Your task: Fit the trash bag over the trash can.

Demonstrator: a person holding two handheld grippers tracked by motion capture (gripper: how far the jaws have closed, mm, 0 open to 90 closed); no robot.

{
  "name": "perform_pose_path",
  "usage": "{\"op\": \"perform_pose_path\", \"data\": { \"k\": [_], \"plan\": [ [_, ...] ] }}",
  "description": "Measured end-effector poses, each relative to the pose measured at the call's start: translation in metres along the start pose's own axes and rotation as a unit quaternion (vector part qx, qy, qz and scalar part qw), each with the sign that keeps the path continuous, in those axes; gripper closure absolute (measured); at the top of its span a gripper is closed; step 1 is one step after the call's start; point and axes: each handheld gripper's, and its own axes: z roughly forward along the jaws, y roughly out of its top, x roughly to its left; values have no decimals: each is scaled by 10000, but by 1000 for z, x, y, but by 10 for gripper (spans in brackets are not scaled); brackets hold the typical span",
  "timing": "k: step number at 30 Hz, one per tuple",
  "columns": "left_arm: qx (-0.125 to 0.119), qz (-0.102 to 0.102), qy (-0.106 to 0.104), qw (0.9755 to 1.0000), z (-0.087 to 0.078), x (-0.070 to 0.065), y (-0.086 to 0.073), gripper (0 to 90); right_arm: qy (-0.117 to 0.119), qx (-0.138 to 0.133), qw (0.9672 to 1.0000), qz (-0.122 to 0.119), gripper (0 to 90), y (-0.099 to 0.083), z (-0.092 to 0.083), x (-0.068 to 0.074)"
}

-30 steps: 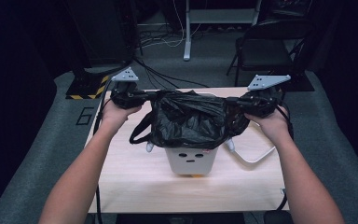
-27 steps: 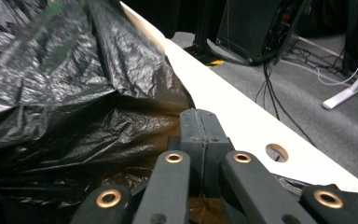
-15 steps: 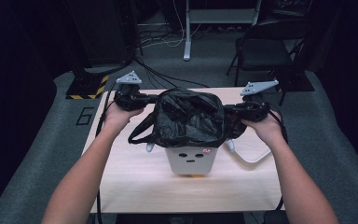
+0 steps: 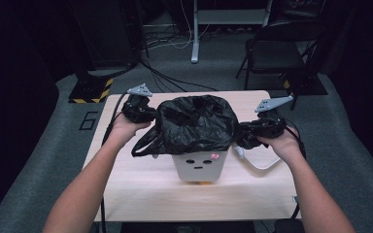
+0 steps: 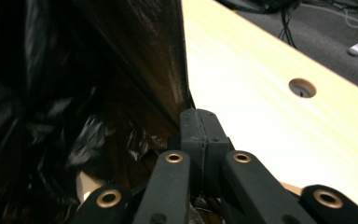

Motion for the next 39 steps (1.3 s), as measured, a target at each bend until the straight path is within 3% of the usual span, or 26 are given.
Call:
{"op": "perform_pose_path", "data": {
  "k": [7, 9, 15, 17, 19, 21, 24, 30, 32, 35, 39],
  "plan": [
    [-34, -3, 55, 10000, -4, -3, -3, 880, 115, -36, 9999, 68, 900, -8, 2, 4],
    [-191, -28, 235, 9995, -16, -3, -4, 755, 106, -22, 9999, 83, 900, -10, 2, 6],
    [-611, -50, 307, 9976, -56, -6, -12, 577, 125, -158, 9998, 97, 897, -15, -3, 7],
    [-735, 15, 214, 9971, -65, -13, -15, 540, 149, -247, 9995, 118, 881, -16, -7, 8],
    [-823, 84, 88, 9965, -71, -23, -17, 507, 192, -398, 9989, 181, 774, -17, -11, 8],
    [-876, 248, -85, 9958, -75, -32, -20, 472, 222, -604, 9974, 329, 700, -17, -18, 8],
    [-878, 545, -321, 9941, -78, -51, -26, 450, 113, -848, 9958, 337, 604, -16, -32, 11],
    [-868, 809, -807, 9897, -78, -75, -34, 408, 38, -1201, 9926, 185, 538, -11, -58, 24],
    [-798, 875, -845, 9894, -75, -81, -37, 381, 50, -1273, 9918, 77, 525, -9, -65, 32],
    [-773, 834, -938, 9891, -70, -87, -42, 363, 179, -1364, 9905, -39, 511, -8, -72, 43],
    [-783, 817, -979, 9887, -65, -90, -46, 363, 595, -1467, 9871, -257, 473, -8, -73, 55]
  ]
}}
